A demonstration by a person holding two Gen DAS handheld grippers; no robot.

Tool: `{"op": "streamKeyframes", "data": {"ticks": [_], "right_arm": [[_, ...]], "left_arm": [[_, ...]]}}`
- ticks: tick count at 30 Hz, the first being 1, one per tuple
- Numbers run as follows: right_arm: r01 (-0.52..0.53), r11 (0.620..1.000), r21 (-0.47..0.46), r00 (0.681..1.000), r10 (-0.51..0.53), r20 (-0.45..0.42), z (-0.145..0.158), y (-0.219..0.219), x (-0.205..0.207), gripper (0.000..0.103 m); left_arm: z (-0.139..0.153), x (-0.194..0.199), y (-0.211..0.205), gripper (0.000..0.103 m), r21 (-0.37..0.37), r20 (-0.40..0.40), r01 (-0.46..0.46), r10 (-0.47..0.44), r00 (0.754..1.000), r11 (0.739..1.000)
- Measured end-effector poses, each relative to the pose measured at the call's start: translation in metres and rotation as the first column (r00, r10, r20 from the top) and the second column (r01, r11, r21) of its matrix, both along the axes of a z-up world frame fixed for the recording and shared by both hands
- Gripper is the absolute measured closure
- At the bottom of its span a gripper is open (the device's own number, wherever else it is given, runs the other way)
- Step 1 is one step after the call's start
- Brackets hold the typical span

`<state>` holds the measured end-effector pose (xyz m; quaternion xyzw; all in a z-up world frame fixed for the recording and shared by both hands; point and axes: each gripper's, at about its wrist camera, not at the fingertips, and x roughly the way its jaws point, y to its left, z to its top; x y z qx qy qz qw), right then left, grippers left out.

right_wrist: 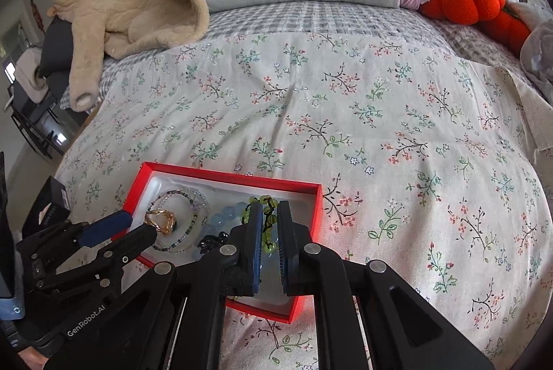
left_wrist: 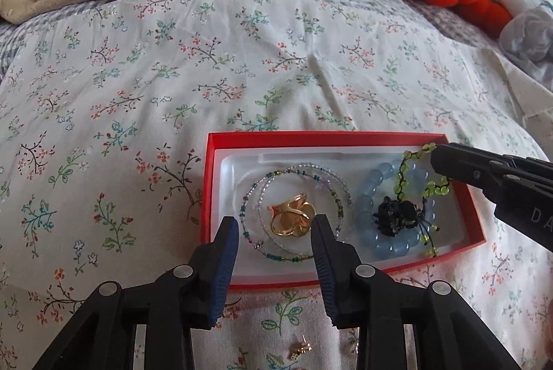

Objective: Organize jewelry
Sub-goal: 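Open both tools to drop the rings and green piece into the box, then grasp the small gold charm on the bedspread with the left tool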

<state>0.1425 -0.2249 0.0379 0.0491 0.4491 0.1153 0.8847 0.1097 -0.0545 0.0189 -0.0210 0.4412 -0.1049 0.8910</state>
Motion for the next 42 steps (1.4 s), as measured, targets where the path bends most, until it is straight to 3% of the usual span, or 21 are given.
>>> {"op": "streamKeyframes", "data": {"ticks": [2, 4, 12, 17, 23, 29, 42], "right_arm": [[-0.005, 1.000, 0.000, 1.000, 0.005, 0.001, 0.005, 0.000, -0.004, 0.072], [-0.005, 1.000, 0.014, 1.000, 0.005, 0.011, 0.011, -0.002, -0.009, 0.062], [0.010, 0.999, 0.045, 1.000, -0.009, -0.012, 0.025, -0.012, -0.033, 0.061], [0.014, 1.000, 0.027, 0.999, -0.013, -0.029, 0.028, -0.014, -0.052, 0.052], [0.015, 1.000, 0.003, 0.999, -0.014, -0.049, 0.027, -0.015, -0.073, 0.050], [0.003, 1.000, -0.022, 0.998, -0.005, -0.068, 0.020, -0.012, -0.093, 0.042], [-0.042, 0.991, -0.125, 0.994, 0.029, -0.101, -0.022, -0.003, -0.131, 0.039]], "left_arm": [[0.003, -0.003, 0.000, 0.058, 0.002, 0.001, -0.006, 0.006, 1.000, 1.000], [0.006, -0.006, 0.002, 0.057, -0.003, -0.001, -0.010, 0.010, 1.000, 1.000], [0.007, -0.024, 0.010, 0.045, 0.013, -0.039, -0.013, 0.013, 0.999, 1.000], [0.004, -0.038, 0.019, 0.036, 0.026, -0.064, -0.017, 0.019, 0.998, 1.000], [0.001, -0.055, 0.029, 0.028, 0.031, -0.088, -0.026, 0.029, 0.996, 0.999], [-0.003, -0.070, 0.031, 0.023, 0.058, -0.094, -0.005, 0.010, 0.996, 0.998], [-0.031, -0.098, 0.033, 0.017, 0.092, -0.066, 0.060, -0.054, 0.996, 0.994]]}}
